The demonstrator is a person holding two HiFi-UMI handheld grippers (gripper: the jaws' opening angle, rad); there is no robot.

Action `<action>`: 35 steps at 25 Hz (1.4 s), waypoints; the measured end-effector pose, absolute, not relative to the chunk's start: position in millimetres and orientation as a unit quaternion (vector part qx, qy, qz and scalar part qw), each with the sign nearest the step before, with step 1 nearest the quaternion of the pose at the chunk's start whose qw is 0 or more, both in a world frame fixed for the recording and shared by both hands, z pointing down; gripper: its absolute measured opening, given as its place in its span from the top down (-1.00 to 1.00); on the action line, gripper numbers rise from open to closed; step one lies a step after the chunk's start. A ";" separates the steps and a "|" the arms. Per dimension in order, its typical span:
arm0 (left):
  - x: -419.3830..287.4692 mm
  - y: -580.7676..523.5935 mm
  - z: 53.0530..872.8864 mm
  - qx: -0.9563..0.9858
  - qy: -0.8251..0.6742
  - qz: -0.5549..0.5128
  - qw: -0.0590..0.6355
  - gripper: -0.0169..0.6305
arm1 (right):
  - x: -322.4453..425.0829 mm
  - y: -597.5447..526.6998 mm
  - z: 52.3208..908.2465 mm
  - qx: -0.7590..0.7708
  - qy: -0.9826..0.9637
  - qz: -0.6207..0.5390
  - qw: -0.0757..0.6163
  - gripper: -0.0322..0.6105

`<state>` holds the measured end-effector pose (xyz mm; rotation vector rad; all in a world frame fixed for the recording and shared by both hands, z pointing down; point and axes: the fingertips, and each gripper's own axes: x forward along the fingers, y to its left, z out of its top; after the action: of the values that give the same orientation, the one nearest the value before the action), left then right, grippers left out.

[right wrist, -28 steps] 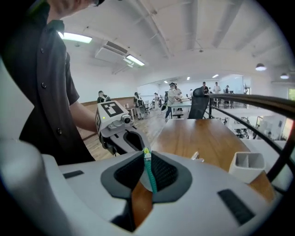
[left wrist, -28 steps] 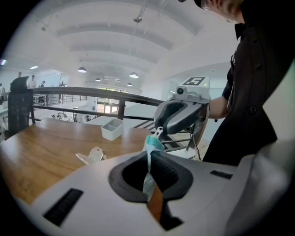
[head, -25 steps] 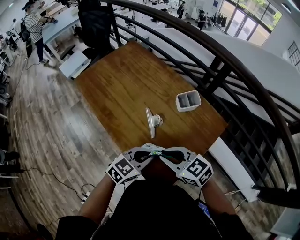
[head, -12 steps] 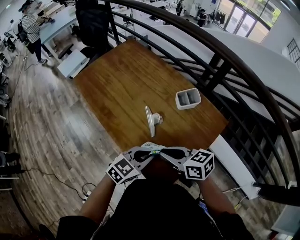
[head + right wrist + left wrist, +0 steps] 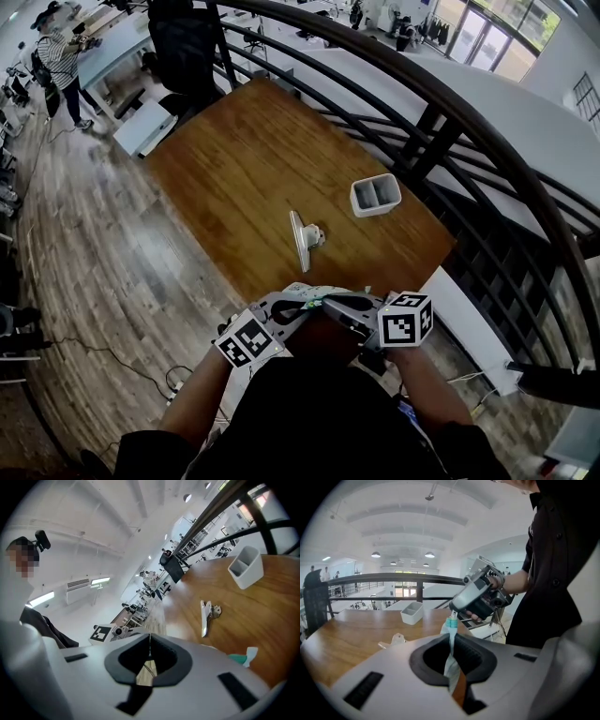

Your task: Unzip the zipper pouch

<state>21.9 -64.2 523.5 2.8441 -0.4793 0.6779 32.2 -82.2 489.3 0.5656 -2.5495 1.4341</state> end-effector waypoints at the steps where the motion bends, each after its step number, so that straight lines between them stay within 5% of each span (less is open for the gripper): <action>1: 21.7 -64.0 523.3 0.956 -0.158 0.233 0.080 0.89 | 32.2 -82.2 489.3 0.188 -0.852 0.481 0.080 0.90; 14: 15.1 -66.8 515.1 0.953 -0.164 0.253 0.028 0.71 | 29.2 -83.3 486.8 0.189 -0.851 0.483 0.077 0.90; 18: 13.1 -69.1 514.0 0.952 -0.170 0.252 0.029 0.88 | 27.2 -84.8 486.8 0.192 -0.854 0.476 0.087 0.90; 35: 1.8 -69.7 503.3 0.957 -0.181 0.222 0.039 0.90 | 44.6 -85.4 493.6 0.193 -0.844 0.492 0.095 0.91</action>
<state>1.8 -69.7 503.3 2.9346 -0.5556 0.6813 44.6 -85.4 493.6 0.5716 -2.5009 1.4592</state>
